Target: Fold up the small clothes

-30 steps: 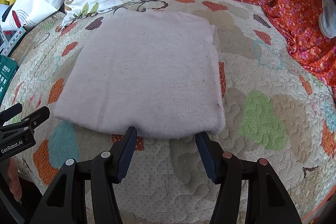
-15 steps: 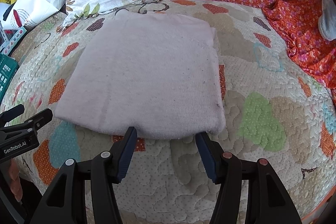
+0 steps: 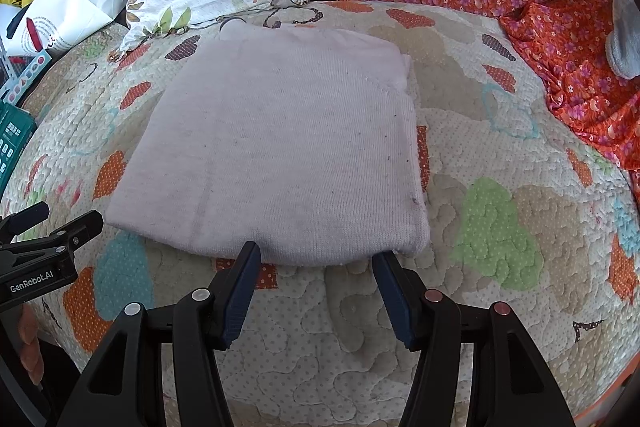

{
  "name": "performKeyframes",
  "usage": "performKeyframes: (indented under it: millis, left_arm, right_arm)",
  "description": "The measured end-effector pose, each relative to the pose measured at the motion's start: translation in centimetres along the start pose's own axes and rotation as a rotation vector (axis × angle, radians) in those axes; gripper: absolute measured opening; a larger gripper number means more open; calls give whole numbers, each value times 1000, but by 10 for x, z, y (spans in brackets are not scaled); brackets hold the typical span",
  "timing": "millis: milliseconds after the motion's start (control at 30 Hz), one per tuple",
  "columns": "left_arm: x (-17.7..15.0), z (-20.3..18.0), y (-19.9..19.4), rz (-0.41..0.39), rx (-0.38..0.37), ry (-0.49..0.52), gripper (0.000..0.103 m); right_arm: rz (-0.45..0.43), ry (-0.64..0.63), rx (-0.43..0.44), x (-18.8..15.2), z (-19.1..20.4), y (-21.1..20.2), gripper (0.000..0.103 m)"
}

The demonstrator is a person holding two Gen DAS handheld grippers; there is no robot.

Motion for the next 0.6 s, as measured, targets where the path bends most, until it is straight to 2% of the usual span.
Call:
performKeyframes:
  millis: [600]
  left_arm:
    - [-2,3,5,27,-13,-24,103]
  right_arm:
    - [-8,-11,2,0,2,-2,63]
Point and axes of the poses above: each gripper's, at about its wrist camera, not at the fingertips, and y roughly the way its jaws point, z to its left, x to its top, the point moved 6 cm from there along y, roughly the way its jaws point, and after that the axes turned 7 degrees about y, right-handed, at the moved point
